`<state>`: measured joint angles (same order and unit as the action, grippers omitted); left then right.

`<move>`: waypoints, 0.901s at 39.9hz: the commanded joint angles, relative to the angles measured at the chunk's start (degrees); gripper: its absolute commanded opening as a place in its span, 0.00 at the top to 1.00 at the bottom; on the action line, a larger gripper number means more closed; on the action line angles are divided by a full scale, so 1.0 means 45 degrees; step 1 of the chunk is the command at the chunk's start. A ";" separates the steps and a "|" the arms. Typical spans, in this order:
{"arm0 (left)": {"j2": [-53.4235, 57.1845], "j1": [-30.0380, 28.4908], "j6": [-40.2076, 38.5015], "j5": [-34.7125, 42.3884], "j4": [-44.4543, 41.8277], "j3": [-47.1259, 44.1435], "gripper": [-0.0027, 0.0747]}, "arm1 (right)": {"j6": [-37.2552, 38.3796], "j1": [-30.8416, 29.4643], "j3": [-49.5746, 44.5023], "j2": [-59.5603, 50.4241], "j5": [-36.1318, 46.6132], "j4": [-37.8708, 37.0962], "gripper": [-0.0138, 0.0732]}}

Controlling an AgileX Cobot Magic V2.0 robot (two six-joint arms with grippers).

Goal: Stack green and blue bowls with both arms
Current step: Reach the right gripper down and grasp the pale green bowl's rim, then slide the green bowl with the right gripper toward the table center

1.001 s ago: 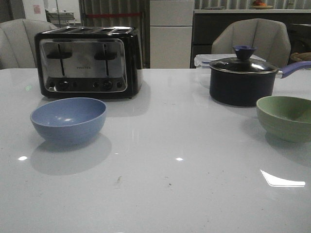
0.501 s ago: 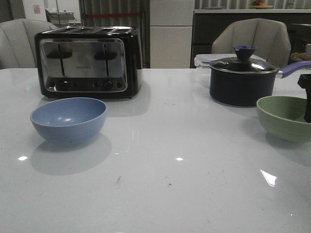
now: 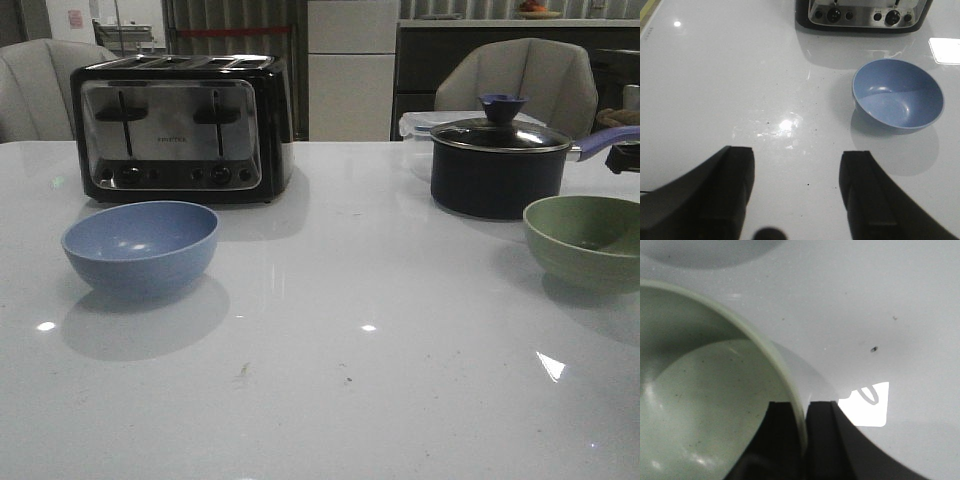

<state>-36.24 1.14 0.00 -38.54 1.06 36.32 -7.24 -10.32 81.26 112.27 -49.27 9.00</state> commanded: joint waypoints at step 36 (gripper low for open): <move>-0.0049 -0.0024 0.0000 0.0988 0.0014 0.0434 0.40 | -0.0236 0.8334 0.0367 -0.0919 0.0063 0.1349 0.74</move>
<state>-36.24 1.14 0.00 -38.54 1.06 36.32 -7.46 27.26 81.26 110.20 -50.27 14.07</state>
